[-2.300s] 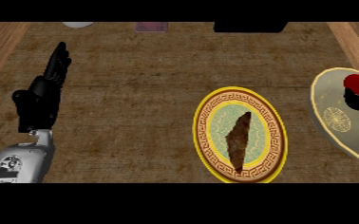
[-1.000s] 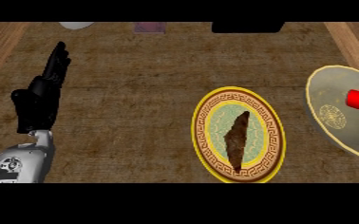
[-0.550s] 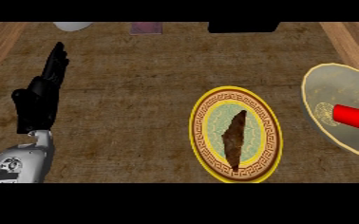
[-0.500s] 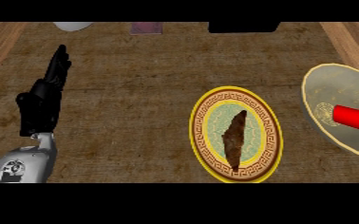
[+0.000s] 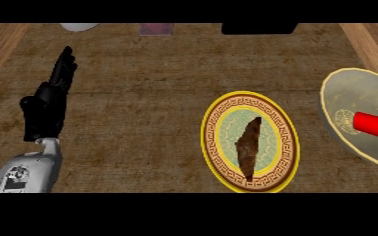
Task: Pick the can from the plate and place it in the bowl
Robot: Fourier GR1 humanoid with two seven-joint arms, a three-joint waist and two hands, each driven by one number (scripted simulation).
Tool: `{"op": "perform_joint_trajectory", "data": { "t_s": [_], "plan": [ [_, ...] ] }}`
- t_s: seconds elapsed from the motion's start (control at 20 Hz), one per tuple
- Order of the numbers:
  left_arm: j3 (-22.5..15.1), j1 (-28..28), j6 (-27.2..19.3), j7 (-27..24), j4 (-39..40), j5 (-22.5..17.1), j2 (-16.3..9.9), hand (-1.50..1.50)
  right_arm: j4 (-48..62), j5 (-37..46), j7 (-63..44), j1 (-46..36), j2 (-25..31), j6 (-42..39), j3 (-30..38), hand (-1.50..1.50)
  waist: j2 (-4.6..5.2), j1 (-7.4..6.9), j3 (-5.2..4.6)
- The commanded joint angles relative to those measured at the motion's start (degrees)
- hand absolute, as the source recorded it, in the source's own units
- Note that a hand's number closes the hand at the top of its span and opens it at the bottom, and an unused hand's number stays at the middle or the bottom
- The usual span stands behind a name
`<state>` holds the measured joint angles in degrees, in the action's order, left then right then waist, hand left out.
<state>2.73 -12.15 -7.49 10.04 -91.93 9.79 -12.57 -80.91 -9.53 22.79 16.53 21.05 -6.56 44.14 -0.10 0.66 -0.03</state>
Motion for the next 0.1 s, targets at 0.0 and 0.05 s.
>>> {"op": "perform_joint_trajectory", "data": {
  "t_s": [0.0, 0.05],
  "plan": [
    [0.1, 2.5, 0.6, 1.5, -3.3, 0.0, 0.5, 0.0, -2.3, -0.3, 4.8, 4.3, -4.3, -2.3, 1.3, -1.5, 0.02, -0.37, 0.03],
    [1.6, -0.3, 1.5, -0.5, 0.0, -0.1, -0.2, 0.0, -3.4, 0.5, 0.4, 2.3, -3.5, -1.6, 0.5, -1.5, 0.07, -0.39, 0.02]
  ]
}}
